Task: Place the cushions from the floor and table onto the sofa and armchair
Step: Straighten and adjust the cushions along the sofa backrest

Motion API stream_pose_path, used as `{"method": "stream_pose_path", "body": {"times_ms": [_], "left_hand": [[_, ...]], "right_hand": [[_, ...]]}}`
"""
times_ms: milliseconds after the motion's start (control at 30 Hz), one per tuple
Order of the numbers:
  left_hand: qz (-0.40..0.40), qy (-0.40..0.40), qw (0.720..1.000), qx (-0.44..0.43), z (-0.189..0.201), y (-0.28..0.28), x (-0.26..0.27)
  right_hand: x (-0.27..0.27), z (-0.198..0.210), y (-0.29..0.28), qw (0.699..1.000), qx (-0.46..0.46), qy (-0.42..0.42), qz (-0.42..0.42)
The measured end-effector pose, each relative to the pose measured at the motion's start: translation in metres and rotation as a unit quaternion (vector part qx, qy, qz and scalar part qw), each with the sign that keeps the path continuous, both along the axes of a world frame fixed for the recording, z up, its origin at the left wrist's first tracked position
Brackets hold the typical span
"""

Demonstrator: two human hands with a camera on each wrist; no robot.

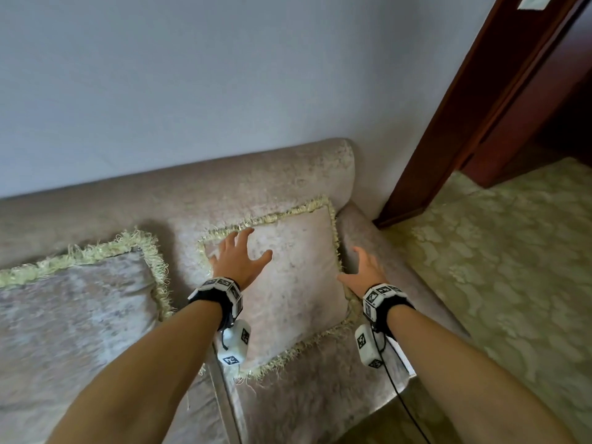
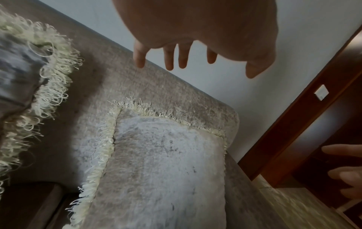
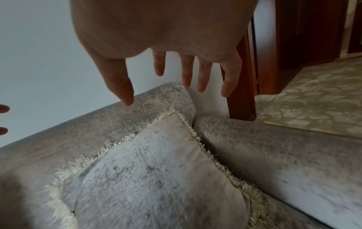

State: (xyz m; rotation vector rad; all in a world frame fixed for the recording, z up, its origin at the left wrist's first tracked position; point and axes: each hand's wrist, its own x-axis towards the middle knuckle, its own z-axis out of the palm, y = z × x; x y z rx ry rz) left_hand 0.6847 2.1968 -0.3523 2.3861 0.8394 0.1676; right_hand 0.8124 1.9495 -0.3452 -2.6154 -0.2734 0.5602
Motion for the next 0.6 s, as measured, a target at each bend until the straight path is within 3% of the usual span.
{"method": "stream_pose_path", "body": {"times_ms": [400, 600], "left_hand": [[0.045, 0.059, 0.997, 0.016, -0.041, 0.037, 0.079], [0.070, 0.128, 0.989, 0.007, -0.059, 0.047, 0.117]], "right_hand": [[0.122, -0.023, 0.060, 0.997, 0.010, 0.033, 0.065], [0.191, -0.053, 0.094, 0.986, -0.021, 0.050, 0.160]]}}
